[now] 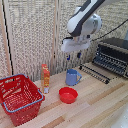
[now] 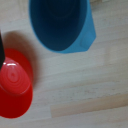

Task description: Observe the blue drinking vessel close to you. Point your gripping mechanism towards the blue drinking vessel. Softly grip the blue drinking vessel using your gripping mechanism. Move your gripping mechanism and the blue drinking vessel above the receptacle. Let go of the blue drinking vessel into the receptacle.

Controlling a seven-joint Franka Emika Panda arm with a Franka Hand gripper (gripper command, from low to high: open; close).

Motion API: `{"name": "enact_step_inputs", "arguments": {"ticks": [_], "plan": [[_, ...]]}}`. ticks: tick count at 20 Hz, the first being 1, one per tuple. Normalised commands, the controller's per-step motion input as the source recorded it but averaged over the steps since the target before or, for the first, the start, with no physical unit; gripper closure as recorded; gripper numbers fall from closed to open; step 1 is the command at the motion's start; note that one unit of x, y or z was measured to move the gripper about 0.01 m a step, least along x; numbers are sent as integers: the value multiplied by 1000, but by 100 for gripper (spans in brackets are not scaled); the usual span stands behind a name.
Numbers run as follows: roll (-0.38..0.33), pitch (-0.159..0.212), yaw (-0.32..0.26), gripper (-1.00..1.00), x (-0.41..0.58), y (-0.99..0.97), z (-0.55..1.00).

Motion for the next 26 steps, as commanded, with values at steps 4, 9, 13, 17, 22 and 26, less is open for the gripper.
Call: {"name": "enact_step_inputs", "arguments": {"ticks": [4,9,13,17,22,26], "plan": [[1,108,18,-100,101,-469,-399],[0,98,38,-100,251,-246,-446],[-8,55,61,-100,351,-27,-424],[-23,92,10,-100,289,6,-257],[-17,52,0,100,203,0,-31],[-1,6,0,100,111,-2,0]]}}
